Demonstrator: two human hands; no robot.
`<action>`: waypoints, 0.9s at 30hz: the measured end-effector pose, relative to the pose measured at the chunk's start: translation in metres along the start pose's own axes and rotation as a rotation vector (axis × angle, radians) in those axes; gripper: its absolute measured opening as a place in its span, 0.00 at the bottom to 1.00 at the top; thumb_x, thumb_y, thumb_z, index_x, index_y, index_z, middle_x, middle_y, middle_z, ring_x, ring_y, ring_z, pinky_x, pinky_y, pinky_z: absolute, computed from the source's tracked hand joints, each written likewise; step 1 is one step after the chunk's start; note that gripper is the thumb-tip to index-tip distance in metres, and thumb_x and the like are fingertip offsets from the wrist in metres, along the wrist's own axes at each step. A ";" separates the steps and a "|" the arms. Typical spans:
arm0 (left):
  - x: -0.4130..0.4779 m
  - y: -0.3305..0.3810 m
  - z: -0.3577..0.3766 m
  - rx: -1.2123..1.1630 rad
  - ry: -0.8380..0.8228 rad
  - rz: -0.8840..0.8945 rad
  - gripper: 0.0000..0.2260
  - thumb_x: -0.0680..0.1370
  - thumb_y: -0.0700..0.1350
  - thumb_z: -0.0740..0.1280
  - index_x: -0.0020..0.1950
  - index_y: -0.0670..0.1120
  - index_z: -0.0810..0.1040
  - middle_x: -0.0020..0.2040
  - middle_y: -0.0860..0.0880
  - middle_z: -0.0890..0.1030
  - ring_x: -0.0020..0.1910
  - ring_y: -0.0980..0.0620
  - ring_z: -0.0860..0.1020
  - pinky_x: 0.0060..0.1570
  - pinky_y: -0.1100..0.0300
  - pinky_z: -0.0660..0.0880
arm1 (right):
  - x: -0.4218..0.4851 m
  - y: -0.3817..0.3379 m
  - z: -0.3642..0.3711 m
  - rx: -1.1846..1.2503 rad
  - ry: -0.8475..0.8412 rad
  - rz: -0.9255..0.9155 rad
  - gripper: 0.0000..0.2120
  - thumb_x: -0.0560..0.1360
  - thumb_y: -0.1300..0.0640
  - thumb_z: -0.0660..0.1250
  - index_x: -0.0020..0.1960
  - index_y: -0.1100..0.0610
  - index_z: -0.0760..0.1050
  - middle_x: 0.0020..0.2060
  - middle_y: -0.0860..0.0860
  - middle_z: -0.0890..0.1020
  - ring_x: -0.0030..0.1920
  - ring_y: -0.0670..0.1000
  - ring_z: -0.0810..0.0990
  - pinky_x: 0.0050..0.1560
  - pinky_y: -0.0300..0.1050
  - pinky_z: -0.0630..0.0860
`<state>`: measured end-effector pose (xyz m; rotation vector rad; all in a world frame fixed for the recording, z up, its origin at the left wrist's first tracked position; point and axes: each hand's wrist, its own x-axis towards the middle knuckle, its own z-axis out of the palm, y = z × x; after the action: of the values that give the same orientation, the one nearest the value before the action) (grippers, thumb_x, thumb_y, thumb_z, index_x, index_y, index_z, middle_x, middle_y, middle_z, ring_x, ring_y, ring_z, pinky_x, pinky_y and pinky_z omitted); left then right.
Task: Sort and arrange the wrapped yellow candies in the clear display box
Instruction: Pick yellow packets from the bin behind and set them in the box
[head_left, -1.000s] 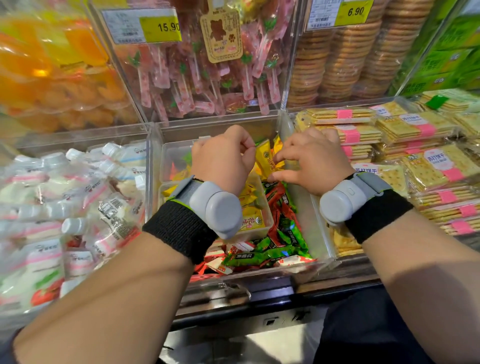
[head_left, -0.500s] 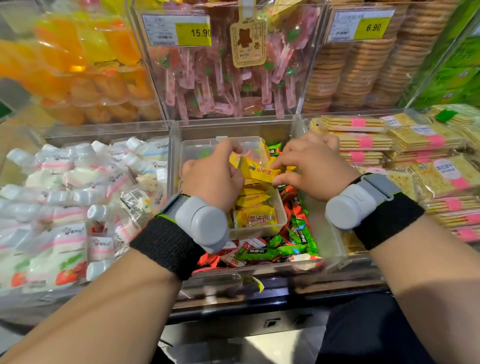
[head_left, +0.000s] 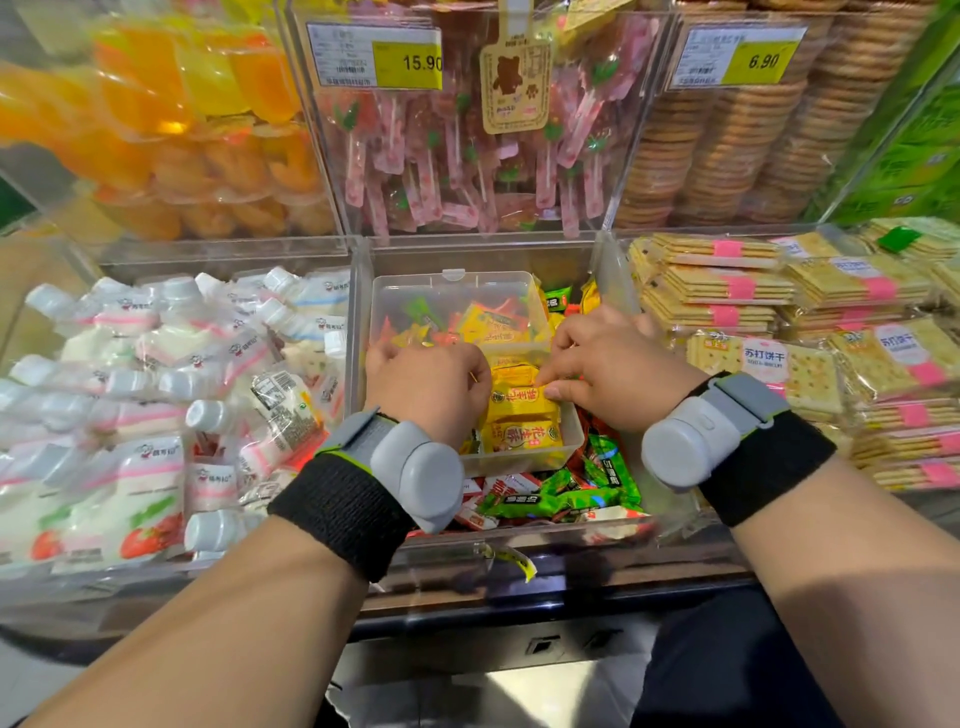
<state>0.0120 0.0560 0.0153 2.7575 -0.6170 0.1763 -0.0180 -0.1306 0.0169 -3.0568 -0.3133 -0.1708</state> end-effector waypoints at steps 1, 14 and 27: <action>0.000 -0.001 0.002 0.006 0.003 0.004 0.06 0.77 0.50 0.60 0.46 0.54 0.76 0.44 0.52 0.82 0.49 0.47 0.77 0.62 0.49 0.56 | 0.000 0.000 0.001 0.012 -0.004 0.006 0.10 0.74 0.44 0.61 0.54 0.41 0.78 0.52 0.43 0.71 0.59 0.50 0.61 0.46 0.43 0.47; 0.003 -0.003 0.011 0.134 0.011 0.046 0.08 0.74 0.57 0.64 0.50 0.57 0.77 0.54 0.53 0.79 0.58 0.48 0.72 0.61 0.47 0.56 | 0.001 -0.001 0.009 0.083 0.035 0.044 0.10 0.74 0.45 0.64 0.52 0.42 0.79 0.49 0.43 0.69 0.57 0.49 0.60 0.50 0.44 0.50; 0.005 0.004 0.005 0.159 0.060 0.047 0.07 0.73 0.56 0.65 0.48 0.56 0.78 0.57 0.52 0.77 0.59 0.47 0.72 0.64 0.46 0.55 | 0.000 0.002 -0.004 0.107 0.098 0.035 0.11 0.72 0.46 0.65 0.53 0.45 0.77 0.53 0.47 0.73 0.61 0.51 0.64 0.58 0.49 0.56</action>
<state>0.0155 0.0486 0.0125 2.8781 -0.6797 0.3315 -0.0184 -0.1329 0.0211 -2.9341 -0.2546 -0.2905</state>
